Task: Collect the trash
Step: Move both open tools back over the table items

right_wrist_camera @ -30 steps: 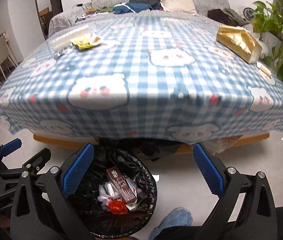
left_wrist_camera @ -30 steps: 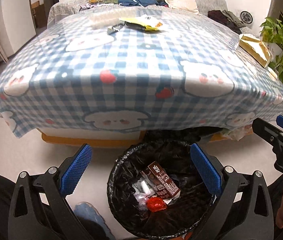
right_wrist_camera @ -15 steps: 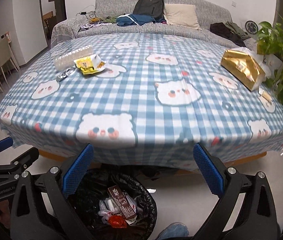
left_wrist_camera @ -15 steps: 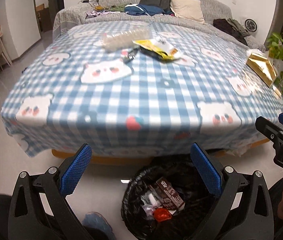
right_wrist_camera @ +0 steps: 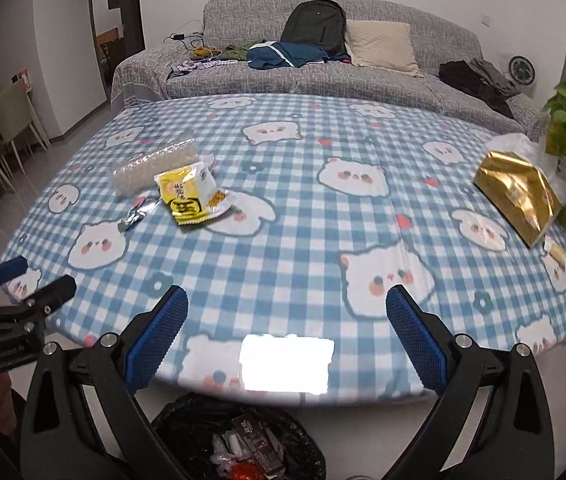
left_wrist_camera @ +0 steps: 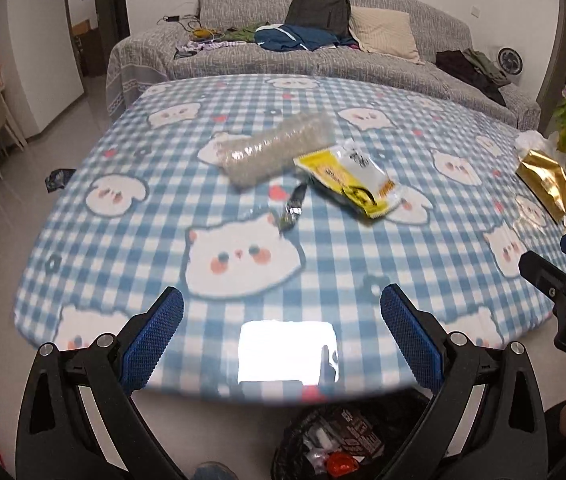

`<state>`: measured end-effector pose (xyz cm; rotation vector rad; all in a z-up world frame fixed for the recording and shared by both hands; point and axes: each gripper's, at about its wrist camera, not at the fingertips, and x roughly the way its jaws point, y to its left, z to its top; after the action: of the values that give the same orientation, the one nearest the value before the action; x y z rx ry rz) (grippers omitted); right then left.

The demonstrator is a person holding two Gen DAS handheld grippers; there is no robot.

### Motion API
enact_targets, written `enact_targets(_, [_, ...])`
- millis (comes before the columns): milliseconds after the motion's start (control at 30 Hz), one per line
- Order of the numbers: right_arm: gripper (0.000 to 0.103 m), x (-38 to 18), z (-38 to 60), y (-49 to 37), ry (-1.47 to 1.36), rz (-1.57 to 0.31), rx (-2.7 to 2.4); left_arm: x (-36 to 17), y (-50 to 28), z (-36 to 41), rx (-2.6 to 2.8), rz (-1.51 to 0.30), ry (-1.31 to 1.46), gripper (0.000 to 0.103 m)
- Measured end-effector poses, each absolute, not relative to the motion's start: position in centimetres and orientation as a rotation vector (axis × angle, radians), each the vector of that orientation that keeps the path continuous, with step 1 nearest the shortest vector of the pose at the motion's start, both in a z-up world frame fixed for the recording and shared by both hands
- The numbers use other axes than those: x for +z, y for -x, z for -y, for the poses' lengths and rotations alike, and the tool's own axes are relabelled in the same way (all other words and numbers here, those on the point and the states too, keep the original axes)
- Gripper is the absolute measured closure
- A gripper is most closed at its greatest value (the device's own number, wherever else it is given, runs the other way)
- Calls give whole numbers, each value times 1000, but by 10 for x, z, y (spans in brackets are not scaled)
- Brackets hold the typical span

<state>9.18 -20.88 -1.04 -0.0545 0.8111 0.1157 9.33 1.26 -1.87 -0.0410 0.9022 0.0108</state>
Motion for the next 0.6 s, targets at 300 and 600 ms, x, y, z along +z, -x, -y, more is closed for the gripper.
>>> enact_targets(300, [7,-13,181,-155,111,-818,190,-20,-180,-31,-61,-924,31,6])
enact_targets(600, [7,-33,148,-205,124,-860,279,-44,-254,-44,-124,-979,-10,8])
